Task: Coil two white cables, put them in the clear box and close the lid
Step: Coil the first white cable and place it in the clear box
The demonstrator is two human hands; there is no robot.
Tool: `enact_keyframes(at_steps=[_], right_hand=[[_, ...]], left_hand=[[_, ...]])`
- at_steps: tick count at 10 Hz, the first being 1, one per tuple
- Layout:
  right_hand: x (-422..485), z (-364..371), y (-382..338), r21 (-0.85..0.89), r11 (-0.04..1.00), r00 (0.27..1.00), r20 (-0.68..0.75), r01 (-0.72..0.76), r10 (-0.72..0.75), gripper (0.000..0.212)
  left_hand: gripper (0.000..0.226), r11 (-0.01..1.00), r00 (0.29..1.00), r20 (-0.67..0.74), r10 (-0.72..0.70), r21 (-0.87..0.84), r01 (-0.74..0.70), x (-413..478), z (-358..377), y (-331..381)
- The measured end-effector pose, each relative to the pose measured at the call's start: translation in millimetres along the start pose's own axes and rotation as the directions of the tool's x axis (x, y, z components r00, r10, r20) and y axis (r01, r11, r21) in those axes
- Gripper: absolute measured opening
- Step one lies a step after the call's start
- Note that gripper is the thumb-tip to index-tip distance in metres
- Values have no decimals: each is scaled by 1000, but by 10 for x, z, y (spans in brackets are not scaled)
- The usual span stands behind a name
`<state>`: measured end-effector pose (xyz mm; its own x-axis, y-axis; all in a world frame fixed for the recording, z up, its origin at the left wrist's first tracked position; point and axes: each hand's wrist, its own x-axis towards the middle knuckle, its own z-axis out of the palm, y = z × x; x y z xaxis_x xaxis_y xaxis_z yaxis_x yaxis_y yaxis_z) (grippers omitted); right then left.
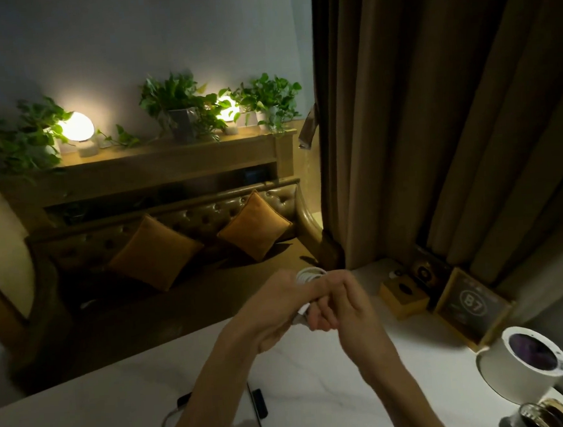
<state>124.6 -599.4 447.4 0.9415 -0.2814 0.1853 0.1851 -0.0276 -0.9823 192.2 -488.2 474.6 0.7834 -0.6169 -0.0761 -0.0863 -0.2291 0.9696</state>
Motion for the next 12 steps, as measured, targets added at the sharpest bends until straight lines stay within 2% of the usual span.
enact_keyframes(at_steps=[1, 3, 4, 5, 6, 7, 8, 9, 10, 11, 12], right_hand=[[2, -89, 76, -177, 984, 1000, -20, -24, 21, 21], [48, -63, 49, -218, 972, 994, -51, 86, -99, 26], [118, -49, 21, -328, 925, 978, -12, 193, -208, 30], [183, -102, 29, -543, 781, 943, 73, 310, -324, 36], [263, -208, -18, -628, 702, 928, 95, 336, -360, 32], [338, -281, 5, -623, 682, 915, 155, 382, -371, 32], [401, -299, 68, -639, 690, 938, 174, 340, -301, 44], [439, -319, 105, -544, 777, 944, 101, 316, -313, 30], [420, -313, 77, -502, 802, 944, 117, 323, -307, 49], [415, -346, 67, -511, 782, 934, 167, 355, -315, 49], [428, -383, 44, -524, 777, 935, 142, 349, -324, 38]], left_hand=[[40, 994, 989, -145, 39, 108, -23, 46, -78, -88], [45, 996, 954, -289, 82, -14, -90, 30, 165, -105], [35, 995, 919, -394, 1, -96, -42, 34, 278, -57], [42, 986, 928, -373, -17, -161, -46, -40, 259, 7], [24, 990, 960, -279, 16, -129, -54, -65, 163, 43], [28, 998, 971, -238, 22, -59, -37, -113, 92, 99], [30, 985, 932, -352, 88, -105, -133, -181, 65, 104], [19, 993, 933, -347, 90, -36, -109, -184, 25, 81], [17, 991, 933, -352, 79, -77, -113, -185, 7, 104], [16, 987, 912, -401, 91, -86, -137, -192, 6, 114], [18, 986, 918, -391, 62, -118, -117, -184, -6, 84]])
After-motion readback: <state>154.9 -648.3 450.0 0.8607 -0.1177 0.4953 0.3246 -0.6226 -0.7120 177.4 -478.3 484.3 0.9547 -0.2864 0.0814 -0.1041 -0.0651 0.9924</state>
